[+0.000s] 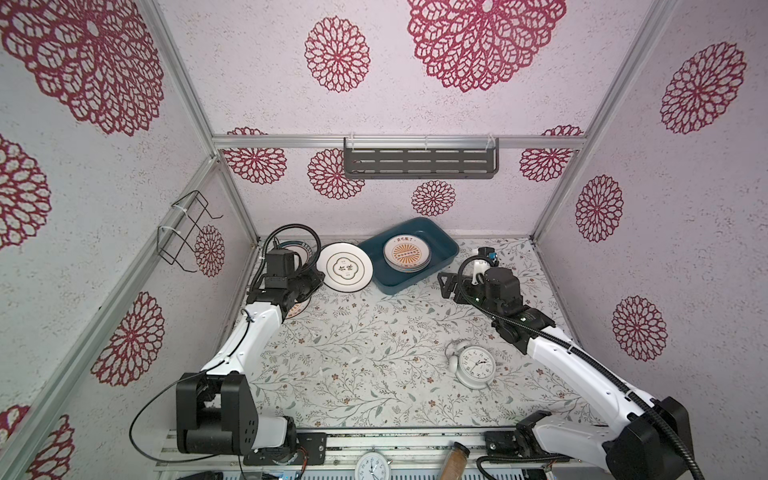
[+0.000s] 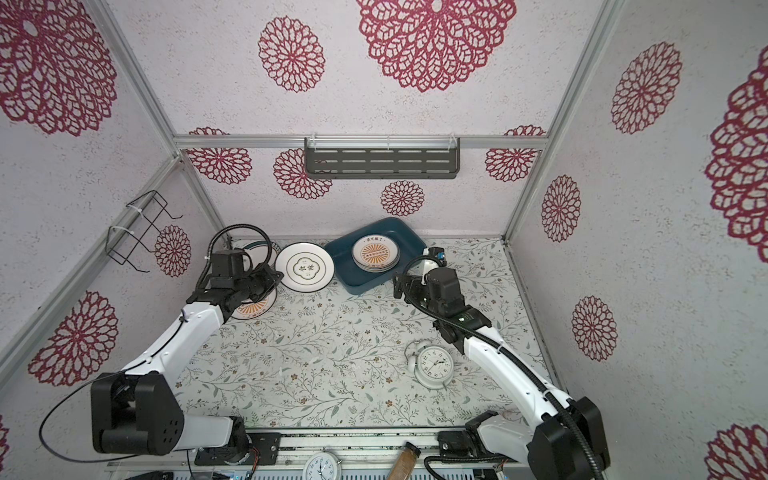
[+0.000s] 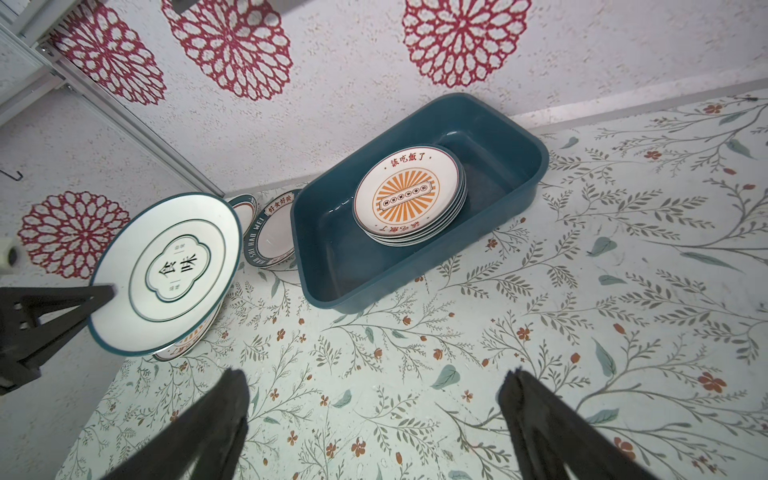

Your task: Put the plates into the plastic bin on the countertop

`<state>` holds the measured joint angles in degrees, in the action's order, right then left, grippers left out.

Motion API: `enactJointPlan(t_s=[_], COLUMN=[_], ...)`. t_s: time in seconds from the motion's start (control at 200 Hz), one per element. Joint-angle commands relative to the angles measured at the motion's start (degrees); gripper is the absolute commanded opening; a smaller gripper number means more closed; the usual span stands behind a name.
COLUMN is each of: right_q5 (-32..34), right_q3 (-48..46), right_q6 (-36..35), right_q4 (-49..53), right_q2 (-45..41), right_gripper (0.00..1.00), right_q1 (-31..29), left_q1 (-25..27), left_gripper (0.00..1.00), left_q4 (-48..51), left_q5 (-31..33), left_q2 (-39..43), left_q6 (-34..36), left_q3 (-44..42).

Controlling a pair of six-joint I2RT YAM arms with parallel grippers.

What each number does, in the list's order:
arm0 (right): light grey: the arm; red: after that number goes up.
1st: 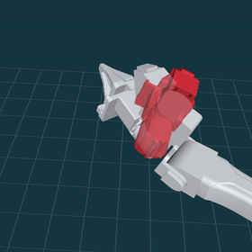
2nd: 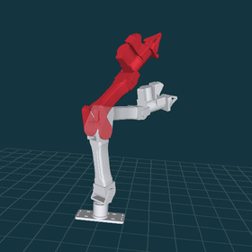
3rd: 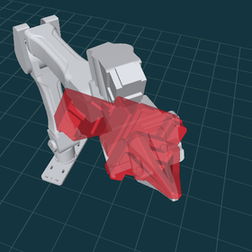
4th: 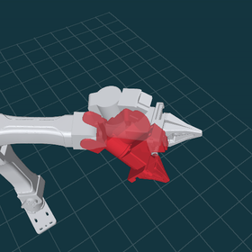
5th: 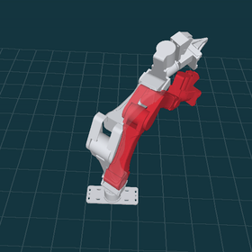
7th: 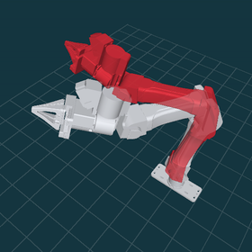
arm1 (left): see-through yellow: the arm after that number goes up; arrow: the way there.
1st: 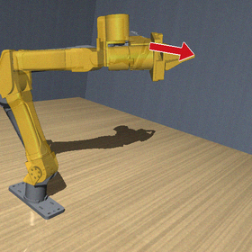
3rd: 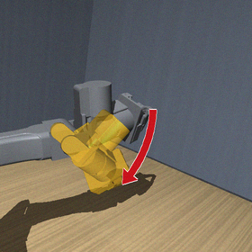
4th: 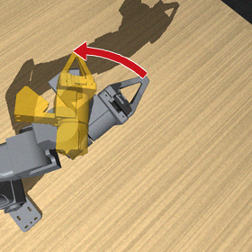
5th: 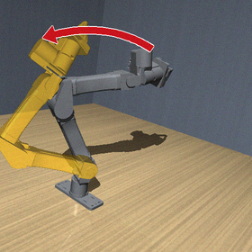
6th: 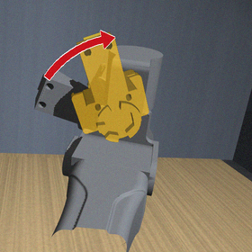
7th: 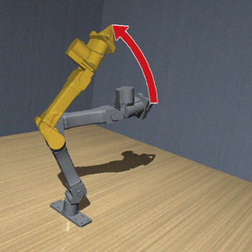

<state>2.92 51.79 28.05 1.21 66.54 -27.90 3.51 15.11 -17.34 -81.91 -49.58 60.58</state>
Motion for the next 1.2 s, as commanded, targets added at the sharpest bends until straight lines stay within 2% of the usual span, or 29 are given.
enactJointPlan(t_s=[0.0, 0.25, 0.665, 0.69, 0.876, 1.196], right_q5=[0.63, 0.56, 4.06, 4.39, 5.60, 3.00], right_q3=[0.08, -0.38, -2.80, -2.83, -2.58, -1.07], right_q6=[0.02, 1.08, 1.71, 1.50, 0.88, -0.53], right_q4=[-0.54, 3.68, 7.48, 7.48, 7.64, 6.05], right_q2=[-2.90, -5.46, -11.25, -11.37, -10.54, -5.53], right_gripper=[0.99, 0.99, 0.99, 0.99, 0.99, 0.99], right_q1=[0.39, 0.42, 0.51, 0.51, 1.02, 3.69], left_q1=[2.05, 4.96, 8.78, 8.99, 10.70, 13.23], left_gripper=[0.00, 0.00, 0.00, 0.00, 0.00, 0.00], left_q4=[-7.16, -11.50, -11.07, -11.08, -9.88, -8.89], left_q5=[-0.18, -1.46, -3.35, -3.28, -3.52, -2.52], left_q2=[-3.48, -13.38, -29.97, -32.82, -41.32, -51.78], left_q6=[-1.07, -3.68, -5.42, -5.62, -7.40, -10.27], left_q3=[3.52, 10.49, 27.32, 28.50, 37.74, 49.53])
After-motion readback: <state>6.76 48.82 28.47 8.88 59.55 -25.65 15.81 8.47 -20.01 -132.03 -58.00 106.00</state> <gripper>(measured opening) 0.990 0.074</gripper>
